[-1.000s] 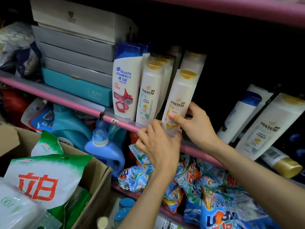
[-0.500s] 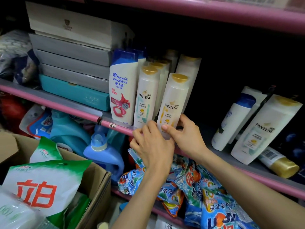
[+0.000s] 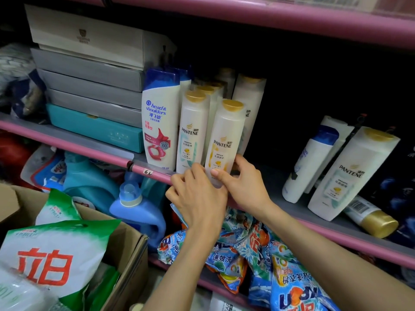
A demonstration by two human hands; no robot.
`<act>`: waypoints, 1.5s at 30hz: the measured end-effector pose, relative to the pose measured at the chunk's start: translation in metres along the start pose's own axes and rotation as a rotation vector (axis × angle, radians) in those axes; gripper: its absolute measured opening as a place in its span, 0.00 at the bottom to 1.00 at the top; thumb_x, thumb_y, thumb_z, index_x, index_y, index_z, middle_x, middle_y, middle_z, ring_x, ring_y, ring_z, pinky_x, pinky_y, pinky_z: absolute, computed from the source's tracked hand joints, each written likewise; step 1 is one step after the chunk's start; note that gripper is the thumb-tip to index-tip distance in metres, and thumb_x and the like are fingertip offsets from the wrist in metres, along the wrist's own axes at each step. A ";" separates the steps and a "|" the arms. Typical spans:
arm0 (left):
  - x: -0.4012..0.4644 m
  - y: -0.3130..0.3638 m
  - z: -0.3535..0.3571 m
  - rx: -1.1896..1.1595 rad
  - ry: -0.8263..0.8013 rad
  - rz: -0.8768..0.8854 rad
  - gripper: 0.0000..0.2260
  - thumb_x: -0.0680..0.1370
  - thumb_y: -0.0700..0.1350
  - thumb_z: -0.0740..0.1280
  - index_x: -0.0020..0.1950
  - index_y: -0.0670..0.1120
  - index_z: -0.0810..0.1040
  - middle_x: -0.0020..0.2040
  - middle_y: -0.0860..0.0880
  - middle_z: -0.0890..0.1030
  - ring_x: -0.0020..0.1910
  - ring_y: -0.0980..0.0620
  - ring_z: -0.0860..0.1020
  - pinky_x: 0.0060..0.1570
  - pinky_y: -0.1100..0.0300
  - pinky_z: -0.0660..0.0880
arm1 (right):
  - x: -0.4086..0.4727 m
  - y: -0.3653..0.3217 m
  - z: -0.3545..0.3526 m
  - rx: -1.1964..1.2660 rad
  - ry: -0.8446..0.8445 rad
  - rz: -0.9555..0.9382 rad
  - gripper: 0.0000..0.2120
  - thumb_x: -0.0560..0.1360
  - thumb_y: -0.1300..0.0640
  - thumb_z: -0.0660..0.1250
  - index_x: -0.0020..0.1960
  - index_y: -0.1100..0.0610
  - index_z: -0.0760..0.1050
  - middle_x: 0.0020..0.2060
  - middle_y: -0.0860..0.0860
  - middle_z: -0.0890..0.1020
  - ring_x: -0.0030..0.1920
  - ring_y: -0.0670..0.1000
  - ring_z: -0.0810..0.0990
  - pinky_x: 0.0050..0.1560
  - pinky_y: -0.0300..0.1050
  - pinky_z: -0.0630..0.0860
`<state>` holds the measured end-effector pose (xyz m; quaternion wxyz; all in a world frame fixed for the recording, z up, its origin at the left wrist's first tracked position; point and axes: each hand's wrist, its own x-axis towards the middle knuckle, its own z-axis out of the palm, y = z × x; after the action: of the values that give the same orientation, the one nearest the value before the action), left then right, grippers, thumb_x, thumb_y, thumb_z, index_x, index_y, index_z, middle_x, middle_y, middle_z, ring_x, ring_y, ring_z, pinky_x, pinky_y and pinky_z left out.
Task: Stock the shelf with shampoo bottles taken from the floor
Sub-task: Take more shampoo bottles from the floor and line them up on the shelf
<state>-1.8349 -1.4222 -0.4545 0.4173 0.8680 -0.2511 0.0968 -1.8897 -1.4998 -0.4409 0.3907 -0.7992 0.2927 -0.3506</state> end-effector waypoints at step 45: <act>-0.004 -0.005 0.001 0.021 0.038 0.059 0.22 0.64 0.63 0.73 0.47 0.48 0.75 0.44 0.50 0.80 0.49 0.45 0.72 0.45 0.50 0.63 | 0.085 0.053 0.003 0.071 0.167 0.182 0.26 0.71 0.55 0.72 0.66 0.52 0.67 0.54 0.47 0.78 0.54 0.48 0.78 0.54 0.47 0.77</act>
<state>-1.8360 -1.4187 -0.4599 0.4099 0.8625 -0.2676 0.1283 -1.8479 -1.5894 -0.4582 0.4233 -0.7230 0.3829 -0.3891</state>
